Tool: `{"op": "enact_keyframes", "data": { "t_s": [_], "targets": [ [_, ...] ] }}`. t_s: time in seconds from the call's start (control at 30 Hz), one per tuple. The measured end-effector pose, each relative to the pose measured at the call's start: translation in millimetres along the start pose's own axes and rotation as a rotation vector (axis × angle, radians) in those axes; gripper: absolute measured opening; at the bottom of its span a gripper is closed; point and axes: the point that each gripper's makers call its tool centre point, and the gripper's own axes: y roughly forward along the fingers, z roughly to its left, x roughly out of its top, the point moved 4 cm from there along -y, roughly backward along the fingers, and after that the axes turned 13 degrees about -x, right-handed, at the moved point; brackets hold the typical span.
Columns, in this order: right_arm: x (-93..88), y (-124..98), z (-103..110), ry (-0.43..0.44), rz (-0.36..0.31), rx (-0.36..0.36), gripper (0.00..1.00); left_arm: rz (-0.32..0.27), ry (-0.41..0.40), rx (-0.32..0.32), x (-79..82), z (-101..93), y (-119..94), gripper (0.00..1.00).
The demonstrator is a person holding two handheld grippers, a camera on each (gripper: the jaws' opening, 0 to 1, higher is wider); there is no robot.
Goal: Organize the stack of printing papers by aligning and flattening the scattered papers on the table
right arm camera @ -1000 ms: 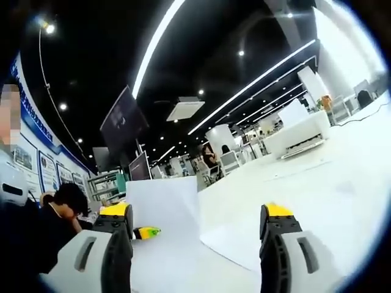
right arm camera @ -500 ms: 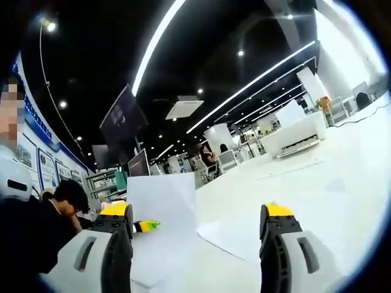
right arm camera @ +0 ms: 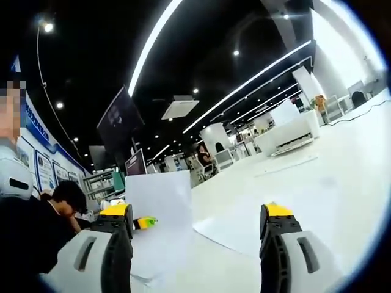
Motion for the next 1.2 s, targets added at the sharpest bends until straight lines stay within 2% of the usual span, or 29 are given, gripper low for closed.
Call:
{"op": "enact_keyframes", "data": {
  "t_s": [0.77, 1.2],
  "targets": [
    [-5.9, 4.3, -3.8, 0.003, 0.016, 0.0, 0.81, -0.002, 0.001, -0.004, 0.4, -0.8, -0.3, 0.07],
    [-2.7, 1.9, -4.8, 0.01, 0.009, -0.012, 0.81, 0.0, 0.001, -0.004, 0.4, -0.5, -0.4, 0.07]
  ]
}}
